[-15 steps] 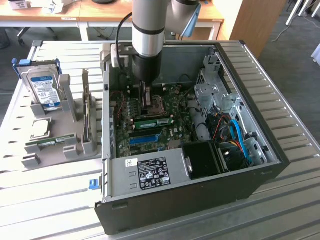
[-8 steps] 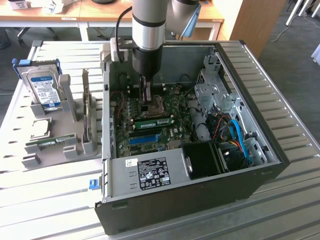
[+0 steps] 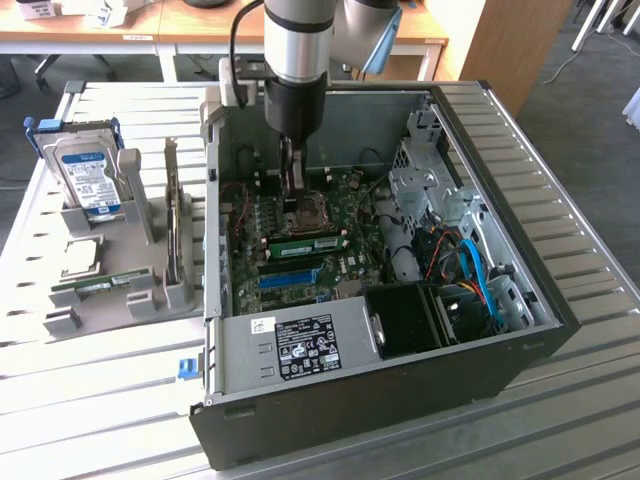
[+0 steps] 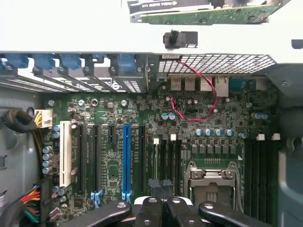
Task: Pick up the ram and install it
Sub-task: 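Press down the ram until it locks into place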
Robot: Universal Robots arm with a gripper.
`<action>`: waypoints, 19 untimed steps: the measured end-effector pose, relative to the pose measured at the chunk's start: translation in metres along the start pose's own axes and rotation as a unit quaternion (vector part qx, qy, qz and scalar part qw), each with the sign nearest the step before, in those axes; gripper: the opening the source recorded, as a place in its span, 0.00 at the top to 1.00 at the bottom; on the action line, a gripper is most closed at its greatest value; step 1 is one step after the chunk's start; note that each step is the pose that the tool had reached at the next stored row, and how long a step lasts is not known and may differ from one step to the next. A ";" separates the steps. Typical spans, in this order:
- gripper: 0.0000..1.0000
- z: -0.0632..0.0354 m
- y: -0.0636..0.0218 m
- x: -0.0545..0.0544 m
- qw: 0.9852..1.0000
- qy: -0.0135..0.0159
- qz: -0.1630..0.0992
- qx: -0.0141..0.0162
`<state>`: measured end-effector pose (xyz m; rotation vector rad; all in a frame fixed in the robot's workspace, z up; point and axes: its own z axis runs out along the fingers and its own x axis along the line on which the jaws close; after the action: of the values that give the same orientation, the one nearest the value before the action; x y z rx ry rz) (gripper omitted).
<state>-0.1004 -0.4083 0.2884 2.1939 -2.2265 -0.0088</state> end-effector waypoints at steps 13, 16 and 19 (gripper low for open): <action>0.89 -0.0218 0.0004 0.000 1.000 0.000 0.000 0.000; 0.89 -0.0242 0.0004 0.000 1.000 0.000 0.000 0.000; 0.89 -0.0243 0.0004 0.000 1.000 0.000 0.000 0.000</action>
<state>-0.1004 -0.4082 0.3127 2.1940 -2.2266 -0.0089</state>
